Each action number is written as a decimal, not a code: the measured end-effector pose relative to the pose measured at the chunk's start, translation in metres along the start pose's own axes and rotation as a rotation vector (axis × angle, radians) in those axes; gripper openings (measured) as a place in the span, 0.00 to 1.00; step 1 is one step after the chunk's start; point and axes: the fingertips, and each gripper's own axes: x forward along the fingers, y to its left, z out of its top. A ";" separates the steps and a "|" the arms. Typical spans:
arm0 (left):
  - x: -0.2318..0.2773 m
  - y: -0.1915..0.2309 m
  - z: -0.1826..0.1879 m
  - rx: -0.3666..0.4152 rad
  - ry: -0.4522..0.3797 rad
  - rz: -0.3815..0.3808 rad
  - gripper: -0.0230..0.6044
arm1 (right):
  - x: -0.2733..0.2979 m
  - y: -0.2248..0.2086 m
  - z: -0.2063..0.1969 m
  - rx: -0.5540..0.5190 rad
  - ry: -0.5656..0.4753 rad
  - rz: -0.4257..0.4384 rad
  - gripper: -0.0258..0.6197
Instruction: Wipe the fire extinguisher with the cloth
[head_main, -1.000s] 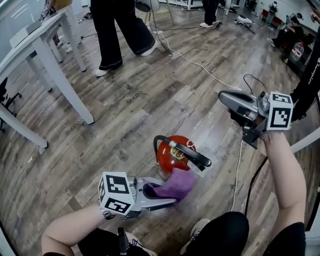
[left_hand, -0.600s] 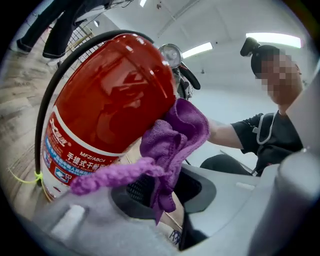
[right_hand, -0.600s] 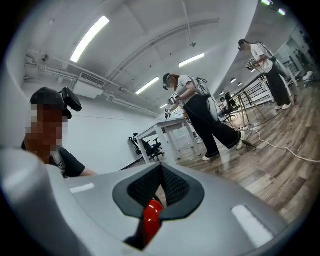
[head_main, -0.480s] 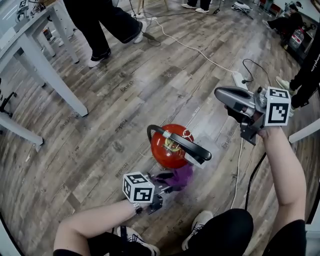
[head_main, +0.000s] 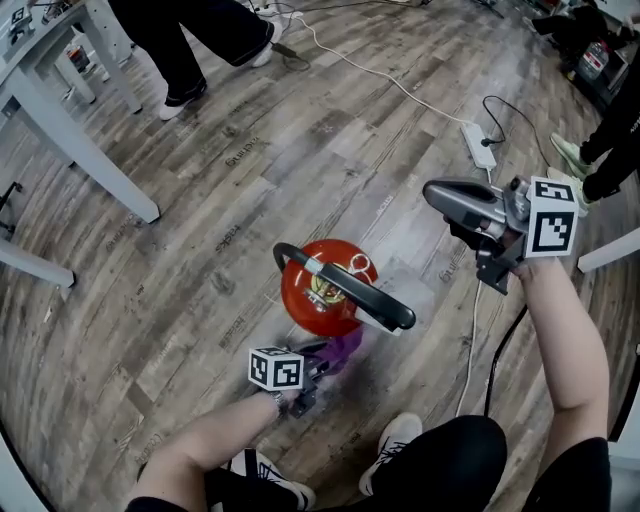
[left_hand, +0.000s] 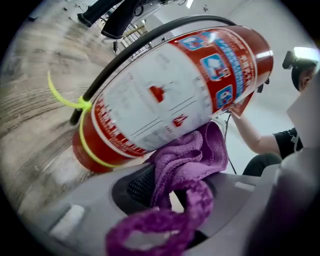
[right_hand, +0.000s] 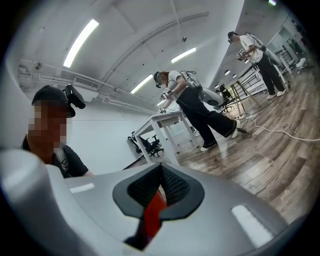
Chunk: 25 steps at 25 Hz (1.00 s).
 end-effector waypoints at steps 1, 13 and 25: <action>0.001 0.013 -0.006 -0.015 0.009 0.028 0.17 | 0.000 -0.003 -0.004 0.008 0.002 0.000 0.04; 0.032 0.080 -0.048 -0.209 0.097 0.143 0.16 | -0.014 -0.030 -0.040 0.089 0.020 -0.031 0.04; -0.025 -0.049 0.017 0.014 0.241 -0.159 0.16 | -0.011 -0.012 -0.023 0.058 0.000 -0.029 0.04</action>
